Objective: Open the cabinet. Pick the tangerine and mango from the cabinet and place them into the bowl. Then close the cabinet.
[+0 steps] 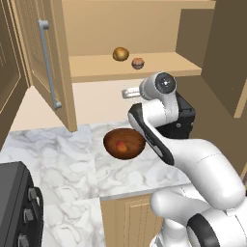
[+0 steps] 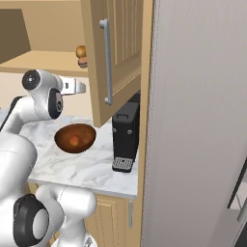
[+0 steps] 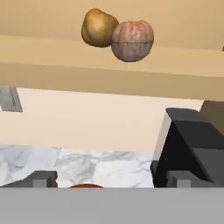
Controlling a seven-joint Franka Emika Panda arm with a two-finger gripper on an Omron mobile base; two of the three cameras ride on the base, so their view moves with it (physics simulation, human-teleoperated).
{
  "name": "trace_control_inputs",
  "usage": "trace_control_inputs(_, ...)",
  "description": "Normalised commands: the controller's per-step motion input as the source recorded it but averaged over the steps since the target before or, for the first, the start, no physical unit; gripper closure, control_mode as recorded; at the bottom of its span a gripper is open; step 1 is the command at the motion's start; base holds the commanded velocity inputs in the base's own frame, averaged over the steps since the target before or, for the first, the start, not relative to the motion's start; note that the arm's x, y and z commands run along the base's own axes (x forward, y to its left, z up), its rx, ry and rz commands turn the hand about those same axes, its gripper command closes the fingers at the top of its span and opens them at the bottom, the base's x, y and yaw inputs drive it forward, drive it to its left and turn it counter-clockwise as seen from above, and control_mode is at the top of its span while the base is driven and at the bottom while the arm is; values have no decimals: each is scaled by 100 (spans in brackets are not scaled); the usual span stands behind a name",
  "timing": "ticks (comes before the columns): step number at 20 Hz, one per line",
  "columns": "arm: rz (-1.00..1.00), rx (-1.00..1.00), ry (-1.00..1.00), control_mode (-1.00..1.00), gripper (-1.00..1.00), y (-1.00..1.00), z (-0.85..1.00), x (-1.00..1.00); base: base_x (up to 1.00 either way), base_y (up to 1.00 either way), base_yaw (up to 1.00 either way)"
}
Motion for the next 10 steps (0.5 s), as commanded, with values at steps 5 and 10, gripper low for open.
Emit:
trace_control_inputs(5,-3,1,-14,-100,-100,-15,100,-25,0,0,0)
trace_control_inputs(10,0,2,-10,-100,-100,-13,64,-5,0,0,0)
